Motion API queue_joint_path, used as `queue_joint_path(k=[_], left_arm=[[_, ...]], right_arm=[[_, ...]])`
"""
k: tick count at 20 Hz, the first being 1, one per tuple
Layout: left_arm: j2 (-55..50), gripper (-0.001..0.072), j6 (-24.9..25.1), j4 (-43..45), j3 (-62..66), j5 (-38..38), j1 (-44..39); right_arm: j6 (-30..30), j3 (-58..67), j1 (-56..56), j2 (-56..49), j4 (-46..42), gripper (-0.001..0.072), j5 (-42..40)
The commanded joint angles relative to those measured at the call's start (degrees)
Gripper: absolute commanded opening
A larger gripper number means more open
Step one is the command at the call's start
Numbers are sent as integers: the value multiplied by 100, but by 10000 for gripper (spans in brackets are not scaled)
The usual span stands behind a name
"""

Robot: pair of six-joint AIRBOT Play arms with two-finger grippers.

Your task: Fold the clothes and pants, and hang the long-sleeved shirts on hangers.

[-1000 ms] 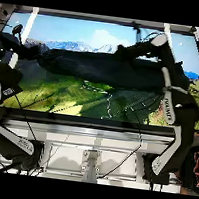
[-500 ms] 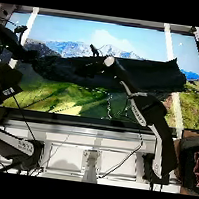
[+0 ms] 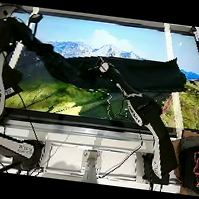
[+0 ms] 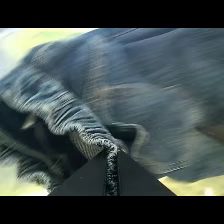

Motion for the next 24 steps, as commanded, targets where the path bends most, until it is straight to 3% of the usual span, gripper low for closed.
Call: queue_joint_path(k=[1,5,10,12,17,18,20,21,24], left_arm=[[37,26,50,-238,7,-492,-544],[28,24,46,-474,7,-1471,-1176],[-302,23,46,-1882,13,-3447,-2498],[-597,22,-164,-1976,72,-4293,-3115],[-1556,30,-802,-1976,214,-5442,-4214],[-1681,108,-1027,-1974,214,-5855,-4385],[-1779,361,-1281,-1971,214,-6413,-4601],[-1762,392,-1276,-1971,216,-6457,-4638],[-1556,392,-1270,-1829,216,-6387,-4553]], right_arm=[[-50,9,-317,518,-568,15,-35],[-273,7,-1270,1534,-2514,16,778],[-940,9,-2542,2039,-2564,17,1554],[-1071,9,-2909,2079,-2562,17,1779],[-1075,7,-3467,2076,-2557,39,2337],[-1110,7,-3532,2076,-2555,88,2426],[-1482,7,-3600,2076,-2535,243,2612],[-1510,7,-3613,2076,-2533,250,2640],[-1528,9,-3615,2076,-2253,250,2522]])
